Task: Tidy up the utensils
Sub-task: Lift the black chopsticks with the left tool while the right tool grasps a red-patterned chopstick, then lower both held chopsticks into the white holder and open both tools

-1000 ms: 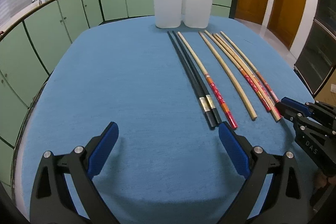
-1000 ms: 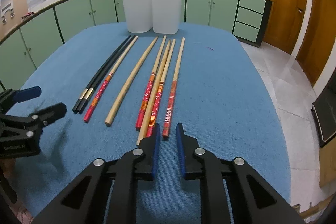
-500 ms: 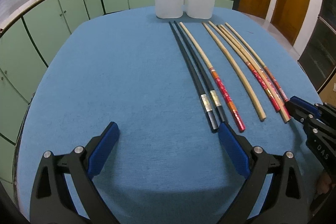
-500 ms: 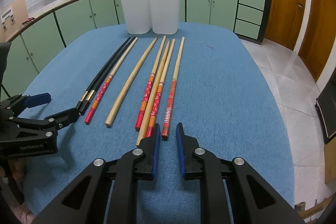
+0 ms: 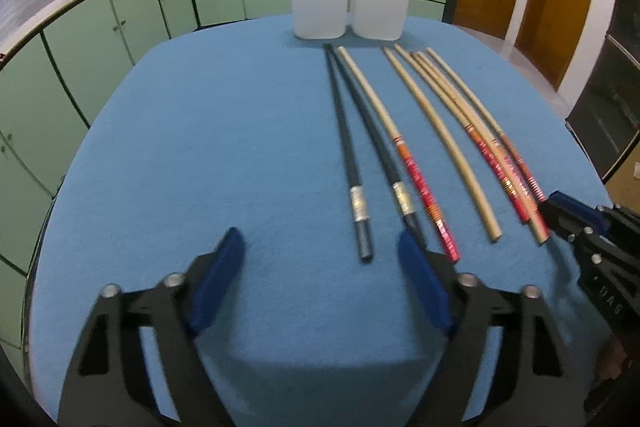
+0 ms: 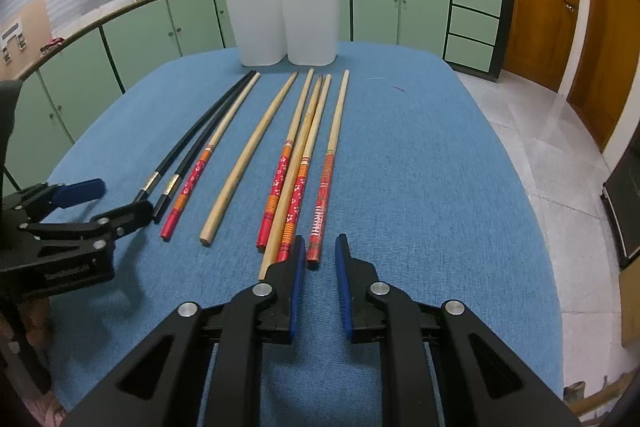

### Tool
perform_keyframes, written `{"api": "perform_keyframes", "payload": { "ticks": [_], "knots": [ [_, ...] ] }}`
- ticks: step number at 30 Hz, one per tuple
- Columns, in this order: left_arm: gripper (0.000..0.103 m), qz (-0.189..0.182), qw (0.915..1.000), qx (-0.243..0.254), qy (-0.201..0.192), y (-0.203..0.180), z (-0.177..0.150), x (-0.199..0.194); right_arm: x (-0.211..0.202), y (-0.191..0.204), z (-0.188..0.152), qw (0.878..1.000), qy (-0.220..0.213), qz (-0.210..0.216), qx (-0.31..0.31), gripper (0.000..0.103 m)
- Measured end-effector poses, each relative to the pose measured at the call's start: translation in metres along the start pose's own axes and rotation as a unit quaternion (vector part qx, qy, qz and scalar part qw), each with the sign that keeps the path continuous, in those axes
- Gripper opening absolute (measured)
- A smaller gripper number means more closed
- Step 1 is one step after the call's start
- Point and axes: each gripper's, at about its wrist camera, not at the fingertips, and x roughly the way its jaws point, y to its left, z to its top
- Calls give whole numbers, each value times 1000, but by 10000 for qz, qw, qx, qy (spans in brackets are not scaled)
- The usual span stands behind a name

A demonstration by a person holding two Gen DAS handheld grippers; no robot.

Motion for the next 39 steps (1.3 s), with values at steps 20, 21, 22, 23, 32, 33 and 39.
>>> {"api": "perform_keyframes", "payload": {
  "ticks": [20,21,22,23,32,33,39],
  "knots": [
    [6,-257,9980,18,-577,0,14,-39,-33,1,13,9994,-329,-92,-97,6],
    [6,-253,9972,21,-700,1,18,-48,-40,1,17,9991,-406,-96,-111,6],
    [6,-256,9966,18,-785,1,20,-54,-45,2,19,9988,-463,-98,-114,6],
    [6,-251,9958,15,-881,1,23,-61,-50,1,21,9985,-515,-104,-119,6],
    [6,-326,9860,-14,-1633,-1,65,-110,-98,-8,65,9935,-1139,-3,22,6],
    [6,-366,9847,-42,-1702,-1,73,-114,-104,-11,74,9926,-1212,72,95,6],
    [6,-448,9797,-11,-1955,-6,110,-126,-116,-27,114,9902,-1337,230,316,6]
  ]
}}
